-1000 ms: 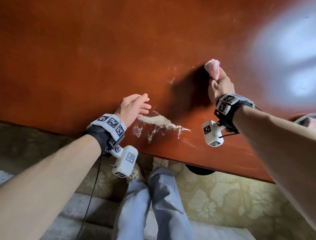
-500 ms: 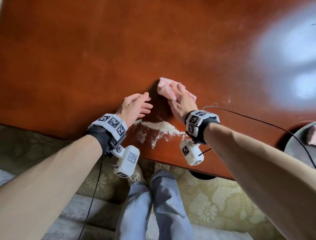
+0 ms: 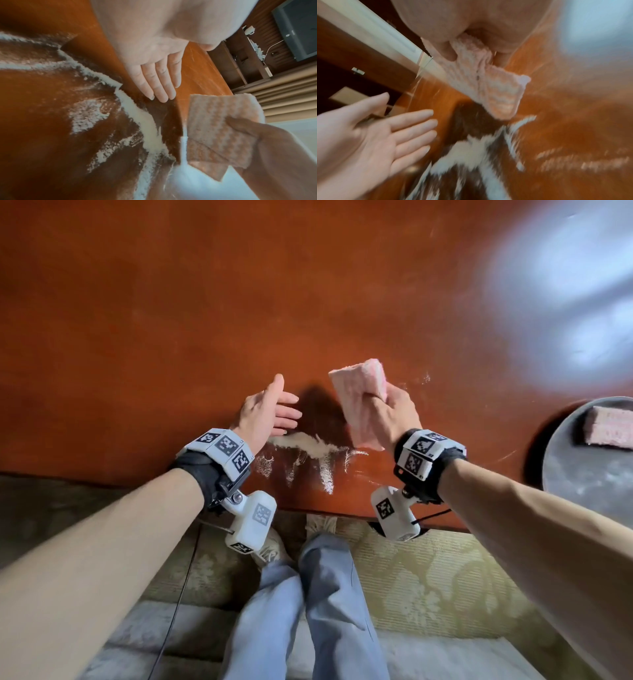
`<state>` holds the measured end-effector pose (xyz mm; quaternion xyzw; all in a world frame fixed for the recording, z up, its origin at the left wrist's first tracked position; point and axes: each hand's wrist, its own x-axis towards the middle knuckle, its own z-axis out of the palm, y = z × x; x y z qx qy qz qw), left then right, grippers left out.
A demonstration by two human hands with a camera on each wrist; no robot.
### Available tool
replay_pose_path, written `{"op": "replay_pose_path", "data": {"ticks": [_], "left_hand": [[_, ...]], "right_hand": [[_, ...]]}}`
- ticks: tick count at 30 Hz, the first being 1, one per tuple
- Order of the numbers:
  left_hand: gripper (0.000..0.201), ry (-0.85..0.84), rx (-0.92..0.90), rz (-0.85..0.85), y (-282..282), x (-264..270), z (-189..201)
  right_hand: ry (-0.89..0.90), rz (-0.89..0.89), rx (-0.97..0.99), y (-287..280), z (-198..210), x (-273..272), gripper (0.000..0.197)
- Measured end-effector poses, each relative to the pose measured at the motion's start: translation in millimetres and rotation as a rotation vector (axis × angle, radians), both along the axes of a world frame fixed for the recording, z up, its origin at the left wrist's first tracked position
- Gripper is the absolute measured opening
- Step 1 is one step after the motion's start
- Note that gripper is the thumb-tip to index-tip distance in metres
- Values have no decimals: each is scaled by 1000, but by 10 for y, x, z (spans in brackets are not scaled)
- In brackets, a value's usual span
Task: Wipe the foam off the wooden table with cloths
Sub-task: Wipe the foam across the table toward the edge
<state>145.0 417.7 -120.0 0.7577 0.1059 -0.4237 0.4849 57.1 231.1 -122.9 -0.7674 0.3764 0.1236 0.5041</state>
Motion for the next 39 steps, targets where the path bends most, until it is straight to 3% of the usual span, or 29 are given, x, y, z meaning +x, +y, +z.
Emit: {"op": "replay_pose_path", "data": {"ticks": [2, 7, 11, 19, 24, 26, 29, 34, 39], "left_hand": [[61, -18, 3, -21, -97, 6, 16], [62, -45, -5, -69, -302, 22, 1], [62, -50, 3, -105, -362, -1, -32], [61, -37, 29, -93, -208, -34, -118], [57, -14, -5, -70, -136, -98, -51], [54, -23, -21, -69, -84, -124, -38], [54, -33, -33, -77, 12, -154, -32], [57, -61, -56, -128, 139, -248, 18], [57, -85, -77, -180, 99, -308, 80]], "right_hand": [[-39, -70, -141, -326, 33, -60, 16], [39, -162, -343, -1002, -116, -192, 59], [229, 27, -410, -1217, -330, -205, 62], [81, 483, -422, -452, -435, -98, 64], [21, 550, -216, 218, -432, -222, 62], [-9, 493, -140, 405, -334, -274, 54], [-61, 205, -74, 469, -154, -334, 44], [7, -72, -264, 41, -17, -542, 52], [187, -120, -421, -481, -14, -794, 64]]}}
